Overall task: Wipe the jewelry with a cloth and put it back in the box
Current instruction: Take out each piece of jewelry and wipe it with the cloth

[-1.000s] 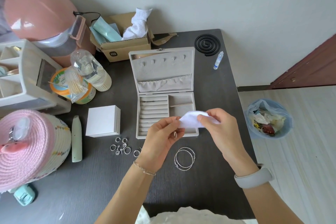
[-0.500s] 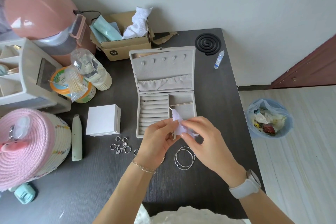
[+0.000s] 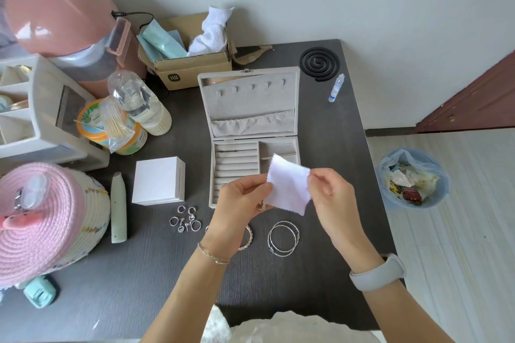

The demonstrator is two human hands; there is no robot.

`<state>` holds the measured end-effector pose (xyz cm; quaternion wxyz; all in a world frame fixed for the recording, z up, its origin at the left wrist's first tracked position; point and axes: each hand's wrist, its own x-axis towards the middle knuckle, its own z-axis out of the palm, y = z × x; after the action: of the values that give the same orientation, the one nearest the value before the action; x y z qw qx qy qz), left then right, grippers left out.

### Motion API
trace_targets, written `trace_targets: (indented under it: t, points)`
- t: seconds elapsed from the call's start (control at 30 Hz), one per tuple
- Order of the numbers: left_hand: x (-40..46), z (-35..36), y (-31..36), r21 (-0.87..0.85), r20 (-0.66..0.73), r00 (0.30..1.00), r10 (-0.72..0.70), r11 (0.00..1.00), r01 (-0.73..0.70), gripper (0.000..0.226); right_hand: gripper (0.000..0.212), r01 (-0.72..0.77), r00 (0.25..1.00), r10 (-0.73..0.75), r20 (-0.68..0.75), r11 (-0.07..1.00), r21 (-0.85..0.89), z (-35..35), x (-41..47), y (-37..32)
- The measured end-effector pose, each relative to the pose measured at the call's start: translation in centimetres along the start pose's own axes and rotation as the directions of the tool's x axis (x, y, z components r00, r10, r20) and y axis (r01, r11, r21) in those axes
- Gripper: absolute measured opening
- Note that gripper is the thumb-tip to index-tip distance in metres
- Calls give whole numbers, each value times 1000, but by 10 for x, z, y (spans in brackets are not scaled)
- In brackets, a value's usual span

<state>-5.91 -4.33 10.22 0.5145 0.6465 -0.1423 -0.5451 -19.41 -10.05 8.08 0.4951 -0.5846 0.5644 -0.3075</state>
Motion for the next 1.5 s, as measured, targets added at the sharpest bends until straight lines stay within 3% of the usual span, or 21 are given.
trace_targets:
  t: [0.07,0.17,0.27,0.33,0.4,0.53,0.7,0.77,0.83,0.9,1.0,1.1,1.17,1.23,1.4,1.5]
  points:
    - [2,-4,0,-64,-30,999,-33,997,31,14,9,-75,989,72,-132,997,-18,-5,5,2]
    - [4,-8,-1,-170,-23,996,-81,982,76,17,9,23,981,-36,-191,997,-70,-7,2,-3]
    - [4,-6,-2,-281,71,987,-146,946,160,23,20,251,967,-253,-35,967,-51,7,-11,-7]
    - [1,-1,0,-326,149,973,-174,921,214,25,12,394,916,-376,143,909,-135,17,-18,1]
    - [-2,0,2,-321,208,961,-182,916,242,26,28,470,868,-413,275,862,-191,23,-24,8]
    - [-3,-5,0,-363,249,945,-214,884,296,28,20,268,947,-264,185,963,6,17,-18,4]
    - [-7,0,0,-367,315,941,-127,898,244,35,28,-16,985,-16,174,984,177,24,-15,5]
    - [-13,6,5,-235,311,946,-94,957,173,29,28,-195,972,126,199,905,379,28,-15,9]
    - [-17,11,8,58,261,960,-102,994,90,12,23,-306,945,193,265,809,502,30,-14,11]
    - [-20,14,9,248,207,977,-53,969,0,21,24,-391,911,188,366,676,625,31,-14,15]
    - [-30,22,14,412,228,973,46,900,-140,30,23,-531,838,150,524,439,725,27,-12,17]
    - [-29,22,19,468,47,951,305,835,-290,26,17,-562,816,96,570,361,744,23,-7,19]
    - [-22,16,20,406,-49,927,372,855,-322,22,14,-582,811,148,566,298,756,20,-4,17]
    - [-14,8,18,390,-67,935,347,872,-295,21,15,-562,827,196,527,323,762,16,-4,13]
    - [-7,-3,0,415,-16,972,233,886,-206,22,26,-503,862,312,401,625,596,13,-6,0]
    - [-7,-4,-12,374,8,988,156,916,-148,22,36,-511,859,393,328,622,593,16,-3,0]
